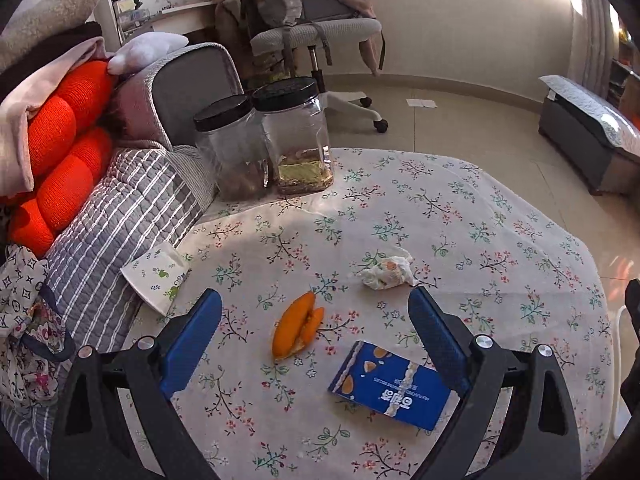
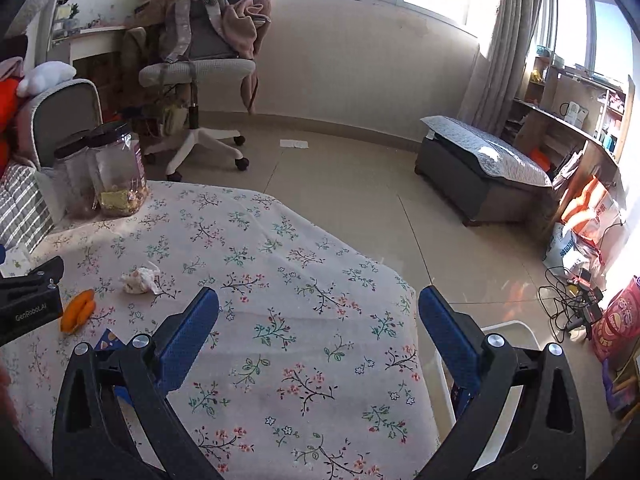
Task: Collect trash
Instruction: 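Lower the left gripper onto the white paper cup and grasp it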
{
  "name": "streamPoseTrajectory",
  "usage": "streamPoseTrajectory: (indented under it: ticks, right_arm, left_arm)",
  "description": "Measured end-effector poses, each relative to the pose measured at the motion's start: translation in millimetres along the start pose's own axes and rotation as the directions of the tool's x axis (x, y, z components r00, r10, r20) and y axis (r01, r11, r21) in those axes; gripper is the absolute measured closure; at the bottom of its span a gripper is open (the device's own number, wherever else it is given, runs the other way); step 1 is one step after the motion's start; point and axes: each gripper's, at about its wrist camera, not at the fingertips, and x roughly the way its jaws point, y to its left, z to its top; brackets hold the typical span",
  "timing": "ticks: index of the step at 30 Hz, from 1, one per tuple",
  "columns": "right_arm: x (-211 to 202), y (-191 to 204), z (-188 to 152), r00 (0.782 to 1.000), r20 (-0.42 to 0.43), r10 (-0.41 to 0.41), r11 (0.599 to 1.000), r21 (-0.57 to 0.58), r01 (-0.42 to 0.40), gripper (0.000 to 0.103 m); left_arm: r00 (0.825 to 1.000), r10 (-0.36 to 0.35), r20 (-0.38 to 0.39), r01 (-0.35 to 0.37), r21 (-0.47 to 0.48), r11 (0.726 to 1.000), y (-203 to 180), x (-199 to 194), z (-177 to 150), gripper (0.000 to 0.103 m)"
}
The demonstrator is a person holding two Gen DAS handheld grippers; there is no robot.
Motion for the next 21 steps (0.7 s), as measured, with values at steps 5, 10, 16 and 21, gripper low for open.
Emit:
streamPoseTrajectory:
  ticks: [5, 10, 16, 21]
  right_arm:
    - [7.4, 17.8, -7.4, 0.999, -0.034, 0.027, 0.997, -0.076, -0.030, 0.007]
    - [23.9, 16.2, -11.2, 0.997, -0.077, 0.016, 0.996, -0.092, -0.023, 0.007]
    - [42.4, 12.3, -15.2, 0.992, -0.121, -0.017, 0.996, -0.093, 0.006, 0.007]
    - [54.5, 14.6, -16.9, 0.988, -0.153, -0.023, 0.995, -0.095, 0.009, 0.007]
  left_arm:
    - [0.985, 0.145, -0.097, -0.132, 0.125, 0.983, 45.2, 56.2, 12.4, 0.011]
    - [0.947, 0.240, -0.216, -0.176, 0.278, 0.944, 80.1, 118.5, 24.8, 0.011]
    - [0.914, 0.248, -0.322, -0.148, 0.304, 0.941, 117.4, 173.8, 34.4, 0.012]
    - [0.883, 0.226, -0.412, -0.086, 0.331, 0.940, 130.8, 202.9, 30.9, 0.012]
